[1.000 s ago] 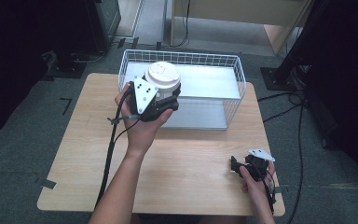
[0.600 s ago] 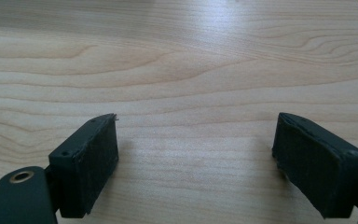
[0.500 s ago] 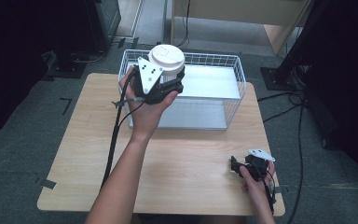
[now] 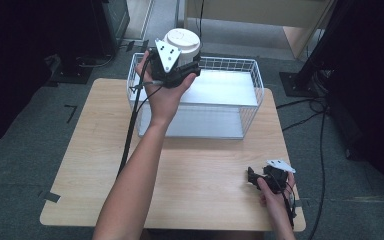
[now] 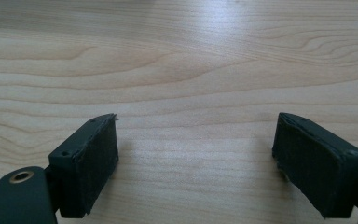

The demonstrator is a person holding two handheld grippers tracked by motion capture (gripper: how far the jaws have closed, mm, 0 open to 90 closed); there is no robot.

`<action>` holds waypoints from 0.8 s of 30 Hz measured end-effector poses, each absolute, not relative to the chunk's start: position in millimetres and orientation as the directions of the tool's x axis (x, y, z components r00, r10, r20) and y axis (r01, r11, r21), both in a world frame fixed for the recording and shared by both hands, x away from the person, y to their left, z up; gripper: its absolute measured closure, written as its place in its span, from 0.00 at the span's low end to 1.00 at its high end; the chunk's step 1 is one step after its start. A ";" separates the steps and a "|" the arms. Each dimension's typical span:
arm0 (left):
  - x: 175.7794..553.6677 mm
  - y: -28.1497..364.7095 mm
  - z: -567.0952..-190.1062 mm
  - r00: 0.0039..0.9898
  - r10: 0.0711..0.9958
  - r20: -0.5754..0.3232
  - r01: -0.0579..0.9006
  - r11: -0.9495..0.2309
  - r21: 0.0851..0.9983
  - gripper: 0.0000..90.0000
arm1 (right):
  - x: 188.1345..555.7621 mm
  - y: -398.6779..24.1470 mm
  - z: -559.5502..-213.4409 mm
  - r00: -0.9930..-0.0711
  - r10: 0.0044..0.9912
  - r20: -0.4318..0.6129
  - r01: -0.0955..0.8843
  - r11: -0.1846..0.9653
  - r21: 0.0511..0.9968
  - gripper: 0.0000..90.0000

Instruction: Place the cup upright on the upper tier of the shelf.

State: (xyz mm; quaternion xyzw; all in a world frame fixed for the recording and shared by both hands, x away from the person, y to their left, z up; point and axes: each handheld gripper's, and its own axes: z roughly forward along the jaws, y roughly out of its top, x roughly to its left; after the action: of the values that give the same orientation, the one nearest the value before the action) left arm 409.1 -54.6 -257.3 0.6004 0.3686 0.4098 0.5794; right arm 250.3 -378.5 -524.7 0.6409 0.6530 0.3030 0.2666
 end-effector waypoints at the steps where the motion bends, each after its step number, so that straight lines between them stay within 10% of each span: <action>1: 412.5 -56.0 -257.9 0.389 0.919 0.068 -0.033 -0.060 0.998 0.17 | 250.3 -378.5 -524.7 -0.036 0.999 0.040 0.675 -0.005 0.737 0.16; 24: 441.7 -72.0 -278.2 0.375 0.927 0.022 0.053 -0.045 0.998 0.17 | 251.0 -378.6 -524.6 -0.035 0.999 0.039 0.676 -0.005 0.737 0.16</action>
State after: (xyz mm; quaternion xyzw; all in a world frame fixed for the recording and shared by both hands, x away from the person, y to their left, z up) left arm 441.7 -72.0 -278.2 0.6094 0.4018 0.3888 0.5622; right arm 251.0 -378.6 -524.6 0.6413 0.6528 0.3020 0.2670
